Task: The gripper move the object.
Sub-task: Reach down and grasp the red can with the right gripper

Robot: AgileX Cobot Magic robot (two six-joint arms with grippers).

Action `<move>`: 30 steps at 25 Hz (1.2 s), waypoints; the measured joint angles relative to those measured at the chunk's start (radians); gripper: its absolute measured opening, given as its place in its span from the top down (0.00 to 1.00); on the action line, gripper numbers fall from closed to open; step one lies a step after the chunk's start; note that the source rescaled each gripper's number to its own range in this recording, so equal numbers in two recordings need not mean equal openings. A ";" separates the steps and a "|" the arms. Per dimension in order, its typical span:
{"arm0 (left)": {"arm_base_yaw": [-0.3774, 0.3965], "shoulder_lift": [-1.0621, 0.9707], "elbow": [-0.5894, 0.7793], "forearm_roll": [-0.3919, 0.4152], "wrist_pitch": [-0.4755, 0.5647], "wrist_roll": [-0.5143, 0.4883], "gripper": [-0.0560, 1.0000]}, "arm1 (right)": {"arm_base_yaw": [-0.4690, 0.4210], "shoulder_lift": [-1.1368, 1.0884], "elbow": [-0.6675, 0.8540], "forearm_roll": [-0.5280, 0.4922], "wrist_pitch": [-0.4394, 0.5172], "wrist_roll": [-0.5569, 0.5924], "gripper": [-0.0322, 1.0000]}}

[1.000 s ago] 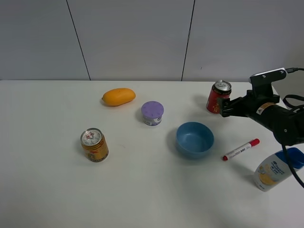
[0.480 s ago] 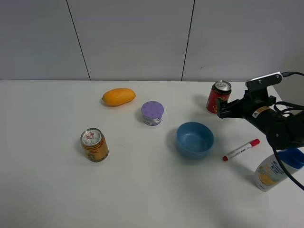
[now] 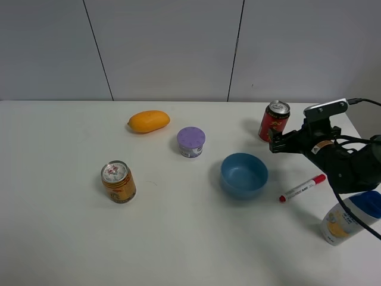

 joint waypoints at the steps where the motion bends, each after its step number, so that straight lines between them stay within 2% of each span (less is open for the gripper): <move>1: 0.000 0.000 0.000 0.000 0.000 0.000 0.00 | 0.000 0.000 0.000 0.002 -0.001 0.000 0.27; 5: 0.000 0.000 0.000 0.000 0.000 0.000 0.00 | 0.000 0.000 -0.012 0.005 0.004 0.000 0.27; 14: 0.000 0.000 0.000 0.000 0.000 0.000 0.00 | 0.000 0.071 -0.173 -0.035 0.076 0.034 0.27; 22: 0.000 0.000 0.000 0.000 0.000 0.000 0.00 | 0.000 0.153 -0.259 -0.062 0.095 0.074 0.29; 24: 0.000 0.000 0.000 0.000 0.000 0.000 0.00 | 0.000 0.155 -0.259 -0.063 0.100 0.087 0.42; 25: 0.000 0.000 0.000 0.000 0.000 0.000 0.00 | 0.000 0.155 -0.259 -0.065 0.100 0.091 0.56; 27: 0.000 0.000 0.000 0.000 0.000 0.000 0.00 | 0.001 0.155 -0.259 -0.074 0.100 0.095 0.94; 30: 0.000 0.000 0.000 0.000 0.000 0.000 0.00 | 0.001 0.155 -0.259 -0.074 0.101 0.098 0.97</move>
